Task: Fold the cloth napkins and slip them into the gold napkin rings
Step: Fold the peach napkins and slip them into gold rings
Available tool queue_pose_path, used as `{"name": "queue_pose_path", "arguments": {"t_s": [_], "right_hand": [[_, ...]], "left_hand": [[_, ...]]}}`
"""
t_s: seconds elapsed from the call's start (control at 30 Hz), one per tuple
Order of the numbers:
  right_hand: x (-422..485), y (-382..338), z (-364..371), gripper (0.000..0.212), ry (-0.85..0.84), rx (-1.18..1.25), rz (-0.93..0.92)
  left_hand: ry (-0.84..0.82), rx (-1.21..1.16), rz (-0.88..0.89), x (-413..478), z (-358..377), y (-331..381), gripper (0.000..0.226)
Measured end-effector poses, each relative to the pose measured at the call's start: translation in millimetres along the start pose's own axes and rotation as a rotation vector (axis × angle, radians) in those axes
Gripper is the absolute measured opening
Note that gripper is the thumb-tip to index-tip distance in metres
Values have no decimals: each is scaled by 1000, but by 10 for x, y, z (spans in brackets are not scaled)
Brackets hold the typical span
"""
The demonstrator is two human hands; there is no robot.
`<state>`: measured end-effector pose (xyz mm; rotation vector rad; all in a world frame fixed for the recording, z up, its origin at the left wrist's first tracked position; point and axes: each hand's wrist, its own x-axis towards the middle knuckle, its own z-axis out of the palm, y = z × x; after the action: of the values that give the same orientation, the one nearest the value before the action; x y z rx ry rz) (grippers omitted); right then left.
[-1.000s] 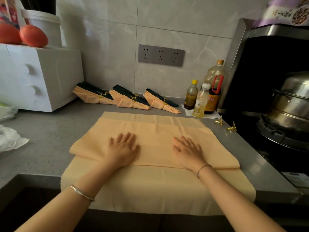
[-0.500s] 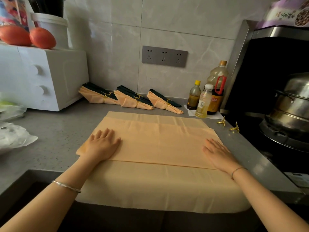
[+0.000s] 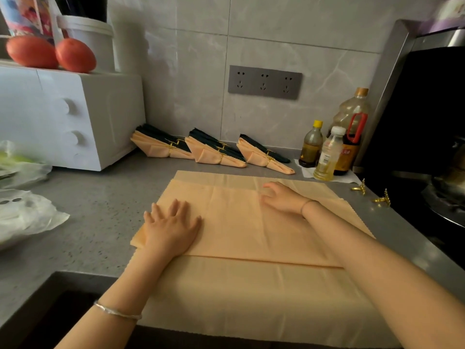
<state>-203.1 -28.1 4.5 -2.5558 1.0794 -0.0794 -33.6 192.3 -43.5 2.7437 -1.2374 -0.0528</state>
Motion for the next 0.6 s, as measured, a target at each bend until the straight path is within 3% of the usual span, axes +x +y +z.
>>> {"name": "queue_pose_path", "arguments": {"t_s": [0.3,0.4,0.6], "right_hand": [[698,-614,138,52,-43,-195,12],[806,-919,232,40,-77,-192,-14],[886,-1399,410,52,-113,-80,-136]], "left_hand": [[27,-13,3,22,61,-23,69],[31,-26,5,30,60,-19,69],[32,-51,-20,48,59,11,73]]}}
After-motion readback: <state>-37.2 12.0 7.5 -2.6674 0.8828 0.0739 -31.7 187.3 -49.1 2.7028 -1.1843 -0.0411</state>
